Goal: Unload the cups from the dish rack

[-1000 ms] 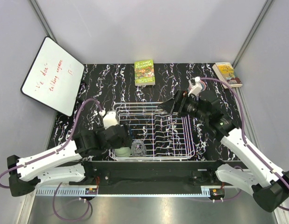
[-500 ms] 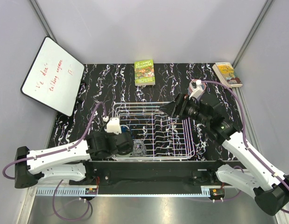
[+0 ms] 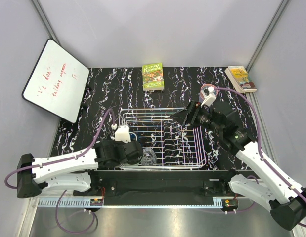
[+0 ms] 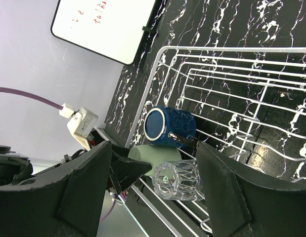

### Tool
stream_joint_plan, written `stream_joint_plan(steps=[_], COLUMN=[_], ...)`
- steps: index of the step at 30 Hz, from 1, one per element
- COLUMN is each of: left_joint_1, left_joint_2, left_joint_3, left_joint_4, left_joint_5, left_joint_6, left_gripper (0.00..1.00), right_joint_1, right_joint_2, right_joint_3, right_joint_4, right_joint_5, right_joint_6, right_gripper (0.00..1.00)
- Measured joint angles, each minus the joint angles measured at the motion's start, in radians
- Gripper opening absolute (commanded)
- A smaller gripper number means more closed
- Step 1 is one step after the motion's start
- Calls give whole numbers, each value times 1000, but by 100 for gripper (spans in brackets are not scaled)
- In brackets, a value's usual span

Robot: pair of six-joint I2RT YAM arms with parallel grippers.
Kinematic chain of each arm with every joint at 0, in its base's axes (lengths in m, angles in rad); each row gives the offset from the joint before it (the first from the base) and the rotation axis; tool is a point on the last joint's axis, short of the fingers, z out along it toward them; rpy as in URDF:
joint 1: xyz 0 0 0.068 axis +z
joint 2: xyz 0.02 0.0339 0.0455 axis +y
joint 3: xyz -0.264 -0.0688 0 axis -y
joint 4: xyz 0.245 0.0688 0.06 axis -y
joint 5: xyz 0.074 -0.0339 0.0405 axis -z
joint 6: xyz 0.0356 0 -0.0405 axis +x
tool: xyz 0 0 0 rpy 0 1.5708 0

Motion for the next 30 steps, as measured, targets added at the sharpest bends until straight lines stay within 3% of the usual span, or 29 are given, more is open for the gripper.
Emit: stream_joint_plan(steps=[7, 13, 17, 21, 24, 30], left_joint_1=[-18, -45, -46, -44, -18, 249], left_joint_2=[2, 26, 18, -20, -73, -135], left_joint_3=[32, 295, 445, 459, 399, 241], left_joint_4=[-50, -171, -146, -21, 180, 573], left_joint_5=[-16, -110, -185, -216, -187, 95], left_joint_6=[-1, 45, 138, 297, 444, 593], left_gripper=[0, 0, 0, 0, 0, 0], right_joint_1=[0, 0, 1, 1, 1, 2], right_joint_2=[-8, -28, -46, -60, -66, -90], right_joint_3=[0, 6, 28, 48, 63, 92], right_joint_4=[0, -35, -59, -77, -91, -117], right_joint_5=[2, 33, 53, 66, 89, 121], right_joint_6=[-1, -24, -35, -45, -58, -84], right_gripper=[77, 77, 78, 78, 78, 77])
